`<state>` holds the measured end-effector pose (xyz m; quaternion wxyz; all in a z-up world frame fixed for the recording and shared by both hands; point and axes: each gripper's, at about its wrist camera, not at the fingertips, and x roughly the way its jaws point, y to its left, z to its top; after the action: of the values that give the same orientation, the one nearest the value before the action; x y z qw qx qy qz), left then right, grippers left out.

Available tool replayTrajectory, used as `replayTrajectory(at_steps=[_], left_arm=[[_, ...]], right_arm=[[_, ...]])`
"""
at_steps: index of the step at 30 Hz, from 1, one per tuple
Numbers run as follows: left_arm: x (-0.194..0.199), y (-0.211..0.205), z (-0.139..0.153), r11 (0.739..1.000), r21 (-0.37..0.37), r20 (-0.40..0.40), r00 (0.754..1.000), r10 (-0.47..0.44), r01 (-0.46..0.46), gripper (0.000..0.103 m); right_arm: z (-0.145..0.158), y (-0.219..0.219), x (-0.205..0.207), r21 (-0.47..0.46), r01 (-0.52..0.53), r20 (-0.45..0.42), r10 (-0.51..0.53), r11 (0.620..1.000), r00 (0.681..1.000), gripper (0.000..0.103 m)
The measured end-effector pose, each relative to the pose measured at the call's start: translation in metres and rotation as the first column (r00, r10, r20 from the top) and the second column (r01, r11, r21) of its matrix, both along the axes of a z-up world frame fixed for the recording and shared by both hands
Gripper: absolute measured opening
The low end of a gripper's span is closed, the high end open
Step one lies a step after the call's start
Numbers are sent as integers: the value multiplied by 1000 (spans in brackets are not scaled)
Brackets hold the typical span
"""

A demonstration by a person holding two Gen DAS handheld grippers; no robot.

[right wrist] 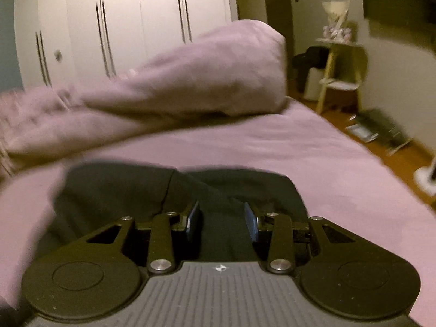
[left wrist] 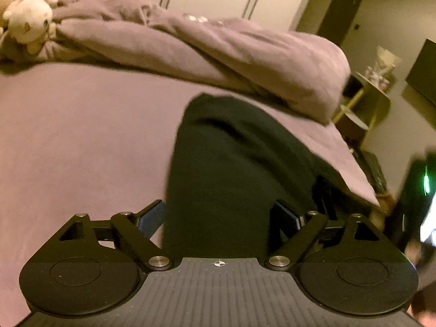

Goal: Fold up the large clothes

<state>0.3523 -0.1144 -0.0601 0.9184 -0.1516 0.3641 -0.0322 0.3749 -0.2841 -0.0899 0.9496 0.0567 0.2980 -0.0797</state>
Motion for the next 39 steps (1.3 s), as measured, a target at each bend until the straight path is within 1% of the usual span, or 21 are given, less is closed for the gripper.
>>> replayTrajectory(at_steps=[2,4,6,7,8,11,15,18,20,21,22,23,24,26,27,29,31,33,35,37,39], left_arm=[[17,-4,1,999,25,22,999,40,-41,90],[32,-13,-4,997,56,62,997,44,-47,90],[46,-24,-20,997,69,35,999,16,-19,91],[50,-27,-28,998,62,20,1000,16,-17,94],[51,-31,-36,997,70,27,999,29,-30,95],[51,-37,-57,995,78,56,997,60,-65,99],[58,-40,-76,991,65,62,992,110,-114,102],[58,-31,-71,994,34,38,994,100,-101,102],[57,-21,-65,996,24,23,996,85,-85,102],[56,-17,-61,996,27,16,997,79,-79,102],[54,-14,-56,997,37,16,997,71,-72,102],[50,-12,-51,996,52,25,997,70,-71,102],[47,-12,-46,995,68,33,997,74,-76,102],[38,-11,-38,993,82,37,996,80,-82,101],[32,-10,-36,993,78,32,996,84,-86,101],[17,-6,-31,995,51,24,996,85,-87,101],[-1,1,-27,995,22,36,995,93,-94,101],[-14,7,-26,995,-5,33,994,101,-100,101],[-22,6,-29,996,-14,29,996,89,-89,101],[-26,1,-32,997,2,25,997,72,-72,102],[-24,-2,-37,999,16,0,999,44,-44,102]], right_arm=[[-5,7,-2,-74,15,16,-14,997,1000,35],[-14,15,0,-159,31,14,-29,987,999,35],[-21,17,2,-194,41,18,-38,980,999,35],[-25,14,2,-192,46,23,-42,980,999,35],[-30,10,4,-183,50,23,-47,982,999,35],[-43,-7,6,-109,59,32,-56,992,998,35],[-56,-9,10,-115,70,53,-65,991,997,35],[-51,-8,13,-111,66,42,-62,992,997,36],[-36,-9,12,-89,62,27,-59,994,998,36],[-24,-10,7,-57,51,29,-50,997,998,39],[-12,-13,-2,-17,39,55,-38,999,998,49],[4,-14,-18,17,40,102,-41,999,994,55],[15,-12,-32,26,39,137,-42,999,990,63],[34,-4,-61,41,-18,200,9,999,980,65],[39,3,-72,42,-56,205,46,998,978,65],[39,15,-86,15,-100,199,95,995,975,64],[29,28,-97,-68,-106,160,115,992,980,64],[14,29,-105,-107,-109,111,121,988,986,64],[4,22,-110,-78,-83,79,89,993,993,64],[-4,14,-113,-34,-65,69,67,997,995,65],[-13,11,-114,-17,-68,61,69,998,996,66]])
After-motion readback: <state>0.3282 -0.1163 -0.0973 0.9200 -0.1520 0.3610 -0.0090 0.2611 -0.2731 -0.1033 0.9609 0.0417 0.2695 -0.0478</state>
